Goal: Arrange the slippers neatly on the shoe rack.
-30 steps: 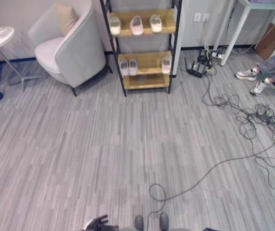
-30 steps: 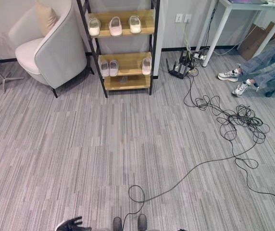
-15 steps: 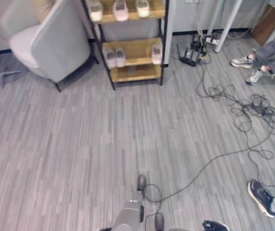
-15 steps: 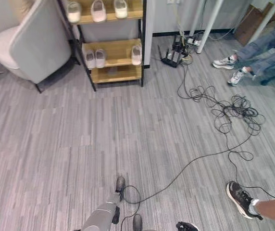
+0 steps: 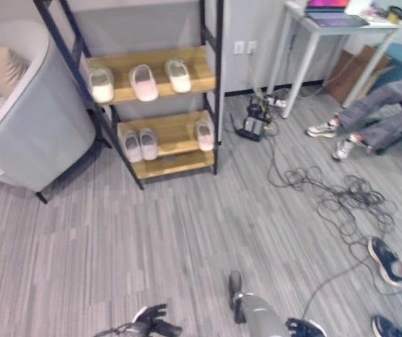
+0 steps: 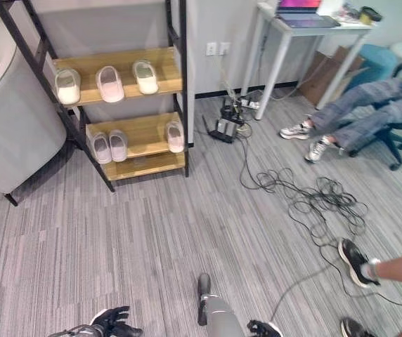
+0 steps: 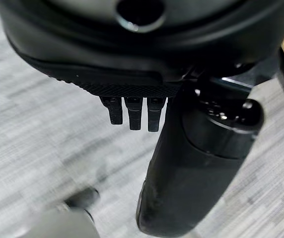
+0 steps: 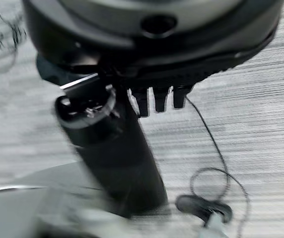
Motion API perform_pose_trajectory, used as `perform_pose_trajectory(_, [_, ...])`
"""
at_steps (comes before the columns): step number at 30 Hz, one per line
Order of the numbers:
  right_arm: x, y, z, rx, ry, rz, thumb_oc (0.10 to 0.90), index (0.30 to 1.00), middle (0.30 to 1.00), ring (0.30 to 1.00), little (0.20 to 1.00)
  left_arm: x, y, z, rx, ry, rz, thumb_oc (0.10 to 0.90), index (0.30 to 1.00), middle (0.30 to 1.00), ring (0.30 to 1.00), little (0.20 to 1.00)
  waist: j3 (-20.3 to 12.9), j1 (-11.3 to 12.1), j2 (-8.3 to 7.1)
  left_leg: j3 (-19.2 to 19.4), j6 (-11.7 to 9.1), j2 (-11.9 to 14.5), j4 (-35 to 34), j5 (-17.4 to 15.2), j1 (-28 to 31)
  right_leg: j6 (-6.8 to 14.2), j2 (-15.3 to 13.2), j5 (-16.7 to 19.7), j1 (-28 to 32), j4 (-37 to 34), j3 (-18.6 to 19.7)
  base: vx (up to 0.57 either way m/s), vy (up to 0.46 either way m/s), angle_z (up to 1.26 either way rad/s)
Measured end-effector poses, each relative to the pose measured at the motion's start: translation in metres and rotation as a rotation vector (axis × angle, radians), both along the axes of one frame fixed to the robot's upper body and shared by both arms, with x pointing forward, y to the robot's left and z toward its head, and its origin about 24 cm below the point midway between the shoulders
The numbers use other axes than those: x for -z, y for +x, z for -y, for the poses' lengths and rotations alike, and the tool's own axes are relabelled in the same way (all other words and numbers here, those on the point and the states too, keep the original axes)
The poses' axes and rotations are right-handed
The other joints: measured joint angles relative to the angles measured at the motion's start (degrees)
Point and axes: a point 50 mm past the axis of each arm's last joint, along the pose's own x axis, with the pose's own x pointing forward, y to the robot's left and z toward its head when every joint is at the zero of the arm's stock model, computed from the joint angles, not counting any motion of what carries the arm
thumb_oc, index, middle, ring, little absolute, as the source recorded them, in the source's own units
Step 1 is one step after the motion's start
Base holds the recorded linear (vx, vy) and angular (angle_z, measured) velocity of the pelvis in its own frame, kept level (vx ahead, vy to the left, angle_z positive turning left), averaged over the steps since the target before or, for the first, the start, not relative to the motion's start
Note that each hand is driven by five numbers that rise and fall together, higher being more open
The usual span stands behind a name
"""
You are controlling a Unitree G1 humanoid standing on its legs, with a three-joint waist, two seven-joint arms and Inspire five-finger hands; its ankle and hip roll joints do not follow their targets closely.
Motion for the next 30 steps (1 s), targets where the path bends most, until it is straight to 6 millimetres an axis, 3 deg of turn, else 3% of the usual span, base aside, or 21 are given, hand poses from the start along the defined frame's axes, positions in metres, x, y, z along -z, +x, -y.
perform_pose_trajectory(3, [0.003, -0.020, 0.004, 0.030, -0.012, -0.089, 0.800, 0.900, 0.900, 0.900, 0.900, 0.004, -0.012, 0.003, -0.024, -0.007, -0.032, 0.800, 0.900, 0.900, 0.900, 0.900, -0.48, 0.44, 2.89, -0.97, -1.75, 2.08, 6.95, 0.54, 2.17, -3.42, 1.11, 8.28, 4.62, 2.26, -0.01, 0.33, -0.218, 0.22])
perform_pose_trajectory(5, [0.002, -0.018, 0.005, 0.043, -0.004, -0.085, 0.800, 0.900, 0.900, 0.900, 0.900, 0.006, -0.021, 0.002, -0.071, -0.014, -0.048, 0.800, 0.900, 0.900, 0.900, 0.900, -1.48, 1.13, 3.53, -2.02, -3.38, 3.44, 23.23, -0.40, -5.75, -3.18, 2.26, 5.34, 9.88, 1.02, 1.89, 0.24, -0.414, -0.02])
perform_pose_trajectory(6, [0.002, -0.014, 0.007, 0.059, -0.003, -0.064, 0.800, 0.900, 0.900, 0.900, 0.900, 0.004, -0.016, 0.002, -0.085, -0.018, -0.024, 0.800, 0.900, 0.900, 0.900, 0.900, -1.18, 1.13, 3.03, -1.76, -3.54, 4.37, 32.63, 1.71, -11.34, -3.59, 2.15, 4.57, 10.76, 0.48, 1.89, 0.23, -0.501, 0.20])
perform_pose_trajectory(7, [0.001, -0.009, 0.008, 0.073, -0.005, -0.046, 0.800, 0.900, 0.900, 0.900, 0.900, 0.000, 0.001, 0.001, -0.111, -0.030, 0.029, 0.800, 0.900, 0.900, 0.900, 0.900, -1.27, 2.02, 3.21, -0.02, -4.42, 6.76, 48.22, 5.86, -21.28, -4.16, 2.13, 3.43, 11.54, 0.32, 1.19, 0.20, -0.337, 0.24])
perform_pose_trajectory(8, [0.000, -0.002, 0.008, 0.078, -0.006, -0.035, 0.800, 0.900, 0.900, 0.900, 0.900, -0.006, 0.017, -0.002, -0.114, -0.027, 0.079, 0.800, 0.900, 0.900, 0.900, 0.900, -0.46, 2.47, 1.92, 2.43, -2.98, 9.87, 58.39, 8.89, -28.67, -5.67, 2.13, 2.29, 13.42, -0.26, 0.79, 0.21, -0.246, 0.11])
perform_pose_trajectory(10, [0.000, 0.006, 0.003, 0.076, 0.001, -0.021, 0.800, 0.900, 0.900, 0.900, 0.900, -0.016, 0.037, -0.011, -0.092, 0.000, 0.173, 0.800, 0.900, 0.900, 0.900, 0.900, 1.34, 3.69, -1.57, 5.81, -0.73, 12.56, 61.67, 8.94, -34.62, -6.25, 0.46, 0.97, 18.11, -1.23, 1.37, 0.21, -0.092, -0.09])
perform_pose_trajectory(11, [-0.001, 0.009, 0.006, 0.093, -0.014, -0.010, 0.800, 0.900, 0.900, 0.900, 0.900, -0.023, 0.048, -0.017, -0.066, 0.017, 0.222, 0.800, 0.900, 0.900, 0.900, 0.900, 1.75, 3.73, -3.59, 6.96, -1.64, 13.54, 56.02, 8.63, -38.20, -4.65, -0.94, 0.68, 21.74, -2.78, 1.21, 0.34, -0.017, -0.17])
perform_pose_trajectory(12, [-0.001, 0.009, 0.006, 0.093, -0.014, -0.010, 0.800, 0.900, 0.900, 0.900, 0.900, -0.023, 0.048, -0.017, -0.066, 0.017, 0.222, 0.800, 0.900, 0.900, 0.900, 0.900, 1.75, 3.73, -3.59, 6.96, -1.64, 13.54, 56.02, 8.63, -38.20, -4.65, -0.94, 0.68, 21.74, -2.78, 1.21, 0.46, 0.010, -0.22])
perform_pose_trajectory(14, [-0.008, 0.026, 0.020, 0.092, -0.060, 0.056, 0.800, 0.900, 0.900, 0.900, 0.900, -0.023, 0.053, -0.009, -0.023, 0.011, 0.231, 0.800, 0.900, 0.900, 0.900, 0.900, 1.98, 3.51, -2.26, 6.99, -2.30, 13.06, 42.76, 7.87, -40.67, -1.82, -1.30, -2.01, 28.00, -7.12, 0.19, 0.34, 0.063, -0.11])
perform_pose_trajectory(15, [-0.013, 0.033, 0.033, 0.070, -0.108, 0.075, 0.800, 0.900, 0.900, 0.900, 0.900, -0.020, 0.051, 0.005, 0.002, -0.016, 0.219, 0.800, 0.900, 0.900, 0.900, 0.900, 1.99, 3.80, -0.07, 6.54, -3.14, 9.99, 20.60, 8.48, -39.07, -0.30, -1.70, -3.55, 30.51, -8.87, 0.84, 0.32, 0.030, -0.03])
perform_pose_trajectory(17, [-0.017, 0.037, 0.041, 0.061, -0.133, 0.087, 0.800, 0.900, 0.900, 0.900, 0.900, -0.014, 0.043, 0.021, -0.006, -0.057, 0.189, 0.800, 0.900, 0.900, 0.900, 0.900, 1.98, 4.27, 3.28, 6.46, -3.26, 8.27, 5.80, 12.16, -36.51, 3.08, -1.14, -4.33, 33.85, -10.37, 0.50, 0.31, 0.024, -0.05])
perform_pose_trajectory(18, [-0.016, 0.033, 0.041, 0.060, -0.134, 0.075, 0.800, 0.900, 0.900, 0.900, 0.900, -0.011, 0.037, 0.023, -0.011, -0.061, 0.173, 0.800, 0.900, 0.900, 0.900, 0.900, 1.36, 4.81, 4.42, 6.39, -3.29, 8.33, 3.23, 11.94, -34.48, 4.36, -0.47, -5.25, 35.69, -11.03, 0.84, 0.30, 0.063, -0.12])
perform_pose_trajectory(19, [-0.011, 0.026, 0.032, 0.050, -0.117, 0.053, 0.800, 0.900, 0.900, 0.900, 0.900, -0.011, 0.034, 0.019, -0.029, -0.052, 0.163, 0.800, 0.900, 0.900, 0.900, 0.900, 1.15, 5.27, 4.07, 5.57, -1.29, 7.23, 2.14, 15.63, -32.04, 5.32, -1.00, -7.09, 37.88, -10.46, 1.81, 0.26, 0.083, -0.26])
perform_pose_trajectory(21, [-0.006, 0.028, 0.011, 0.030, -0.062, 0.062, 0.800, 0.900, 0.900, 0.900, 0.900, -0.010, 0.026, -0.001, -0.060, 0.010, 0.144, 0.800, 0.900, 0.900, 0.900, 0.900, 0.60, 6.61, 0.80, 6.14, -0.38, 4.98, 0.46, 16.06, -28.16, 6.94, -3.80, -10.17, 37.34, -5.29, 2.16, 0.22, 0.093, -0.51])
perform_pose_trajectory(22, [-0.005, 0.029, 0.005, 0.016, -0.048, 0.078, 0.800, 0.900, 0.900, 0.900, 0.900, -0.009, 0.021, -0.005, -0.070, 0.022, 0.123, 0.800, 0.900, 0.900, 0.900, 0.900, 0.30, 6.57, 0.44, 5.90, 2.51, 4.66, -0.64, 18.08, -26.45, 7.37, -3.44, -11.44, 37.05, -3.59, 2.16, 0.21, 0.106, -0.34])
perform_pose_trajectory(23, [-0.003, 0.028, -0.007, 0.013, -0.021, 0.077, 0.800, 0.900, 0.900, 0.900, 0.900, -0.007, 0.013, -0.017, -0.061, 0.065, 0.073, 0.800, 0.900, 0.900, 0.900, 0.900, -1.29, 6.28, -1.98, 5.31, 5.39, 2.44, -2.31, 18.84, -24.42, 6.79, -3.06, -12.75, 35.58, -3.31, 2.13, 0.23, 0.156, 0.02])
perform_pose_trajectory(25, [-0.001, 0.026, -0.013, 0.012, -0.010, 0.065, 0.800, 0.900, 0.900, 0.900, 0.900, -0.005, 0.005, -0.021, -0.068, 0.085, 0.031, 0.800, 0.900, 0.900, 0.900, 0.900, -2.19, 5.38, -2.85, 4.76, 7.09, 0.83, -3.85, 17.63, -22.02, 6.59, -2.87, -12.05, 34.06, -1.38, 1.17, 0.12, 0.129, 0.14])
perform_pose_trajectory(27, [-0.004, 0.040, -0.013, -0.006, -0.015, 0.105, 0.800, 0.900, 0.900, 0.900, 0.900, -0.004, 0.000, -0.021, -0.053, 0.102, 0.012, 0.800, 0.900, 0.900, 0.900, 0.900, -2.13, 4.95, -1.08, 3.81, 8.12, 2.04, -3.06, 16.73, -20.53, 9.24, -3.28, -13.30, 24.53, 20.15, -0.34, 0.04, 0.046, 0.13])
perform_pose_trajectory(28, [-0.006, 0.045, -0.013, -0.009, -0.012, 0.126, 0.800, 0.900, 0.900, 0.900, 0.900, -0.006, 0.006, -0.023, -0.039, 0.110, 0.027, 0.800, 0.900, 0.900, 0.900, 0.900, -2.11, 4.57, -1.03, 3.36, 8.07, 2.07, -2.81, 16.29, -20.00, 10.72, -3.56, -13.84, 21.77, 24.57, -0.58, 0.15, 0.010, 0.37])
perform_pose_trajectory(29, [-0.009, 0.056, -0.013, -0.022, -0.013, 0.163, 0.800, 0.900, 0.900, 0.900, 0.900, -0.007, 0.010, -0.026, -0.041, 0.118, 0.032, 0.800, 0.900, 0.900, 0.900, 0.900, -1.41, 4.29, -1.07, 2.16, 8.45, 1.53, -1.90, 14.99, -19.14, 13.30, -5.28, -12.73, 16.14, 35.65, -0.75, 0.13, -0.016, 0.52])
perform_pose_trajectory(30, [-0.011, 0.061, -0.011, -0.020, -0.013, 0.184, 0.800, 0.900, 0.900, 0.900, 0.900, -0.006, 0.007, -0.024, -0.034, 0.121, 0.019, 0.800, 0.900, 0.900, 0.900, 0.900, -1.36, 4.09, -1.03, 1.30, 8.39, 1.15, -1.80, 14.35, -18.00, 13.38, -6.48, -12.62, 13.93, 38.97, -0.83, 0.15, -0.072, 0.53])
